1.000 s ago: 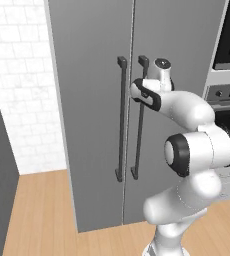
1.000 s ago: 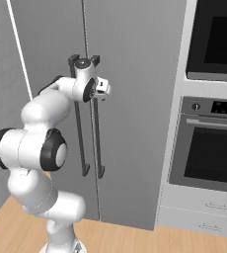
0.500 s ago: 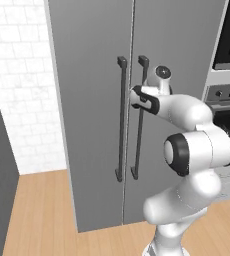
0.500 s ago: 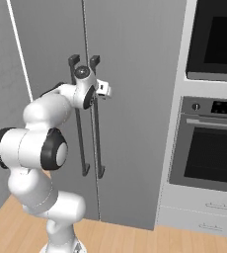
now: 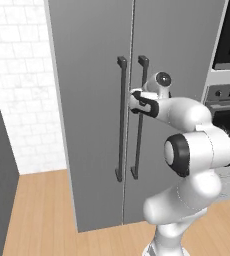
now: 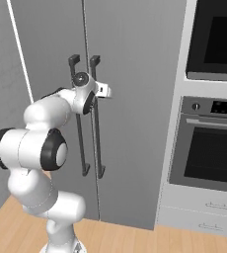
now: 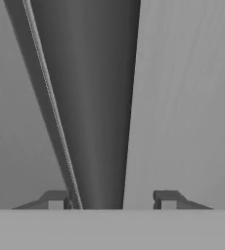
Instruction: Take the strawberry from the fridge and place it on top of the pancake, located on the dining counter.
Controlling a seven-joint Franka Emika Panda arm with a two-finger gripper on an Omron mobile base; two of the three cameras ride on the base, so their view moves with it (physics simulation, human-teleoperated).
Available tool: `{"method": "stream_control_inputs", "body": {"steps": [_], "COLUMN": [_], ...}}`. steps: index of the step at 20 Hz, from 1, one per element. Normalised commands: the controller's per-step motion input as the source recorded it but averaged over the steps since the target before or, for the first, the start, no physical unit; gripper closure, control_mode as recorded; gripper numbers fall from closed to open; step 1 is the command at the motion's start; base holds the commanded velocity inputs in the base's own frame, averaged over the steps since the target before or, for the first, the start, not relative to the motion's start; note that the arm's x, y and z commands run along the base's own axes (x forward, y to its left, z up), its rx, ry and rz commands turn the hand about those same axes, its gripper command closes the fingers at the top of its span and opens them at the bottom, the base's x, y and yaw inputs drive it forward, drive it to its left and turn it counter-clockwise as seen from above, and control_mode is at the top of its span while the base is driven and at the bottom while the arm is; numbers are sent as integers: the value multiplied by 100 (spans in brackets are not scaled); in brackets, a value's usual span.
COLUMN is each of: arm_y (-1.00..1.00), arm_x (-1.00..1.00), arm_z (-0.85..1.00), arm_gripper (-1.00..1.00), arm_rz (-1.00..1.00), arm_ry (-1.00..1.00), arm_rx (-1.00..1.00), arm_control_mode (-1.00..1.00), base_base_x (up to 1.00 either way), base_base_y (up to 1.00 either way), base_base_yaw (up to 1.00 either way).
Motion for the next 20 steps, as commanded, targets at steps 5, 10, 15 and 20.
{"method": "stream_control_inputs", "body": {"steps": [5, 10, 15, 20], "arm_y": [-11, -47, -76, -26], "arm_x": [-46, -100, -100, -13], "arm_z": [-3, 0, 0, -12], "arm_gripper": [100, 100, 100, -100], "arm_rz": [3, 7, 10, 1], "arm_ry": [-5, -10, -4, 6], "arm_rx": [0, 7, 14, 3], "arm_control_mode": [-100, -100, -100, -100], "base_base_x": [0, 0, 0, 0], "base_base_y": [0, 0, 0, 0], "base_base_yaw": [0, 0, 0, 0]}}
